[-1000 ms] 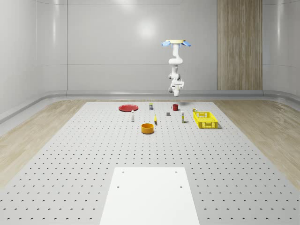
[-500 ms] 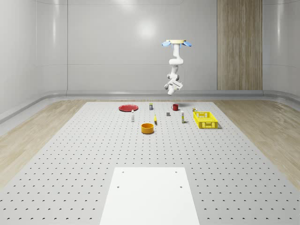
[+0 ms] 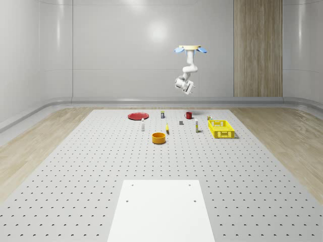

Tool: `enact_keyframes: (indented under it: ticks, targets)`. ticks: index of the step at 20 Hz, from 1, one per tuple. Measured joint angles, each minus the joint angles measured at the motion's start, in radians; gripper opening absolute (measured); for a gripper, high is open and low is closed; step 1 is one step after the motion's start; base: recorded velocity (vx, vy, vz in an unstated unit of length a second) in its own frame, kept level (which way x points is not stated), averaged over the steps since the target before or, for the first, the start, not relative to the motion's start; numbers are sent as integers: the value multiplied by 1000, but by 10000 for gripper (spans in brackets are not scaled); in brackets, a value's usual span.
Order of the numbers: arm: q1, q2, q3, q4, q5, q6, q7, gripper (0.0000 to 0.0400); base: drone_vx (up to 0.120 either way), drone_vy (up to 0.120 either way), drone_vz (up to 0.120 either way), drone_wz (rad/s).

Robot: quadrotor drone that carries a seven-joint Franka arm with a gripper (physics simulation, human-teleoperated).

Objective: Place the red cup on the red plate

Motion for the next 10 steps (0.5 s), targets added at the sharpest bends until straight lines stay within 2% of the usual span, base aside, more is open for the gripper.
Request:
enact_keyframes:
  ticks: [4, 7, 10]
  targets:
    - [-215, -52, 150, -140, -288, -92, 165, 400, 0, 0, -120, 0]
    - [-346, -88, 220, -184, -401, -154, 253, 400, 0, 0, -120, 0]
    - [-437, -119, 265, -204, -458, -193, 313, 400, 0, 0, -120, 0]
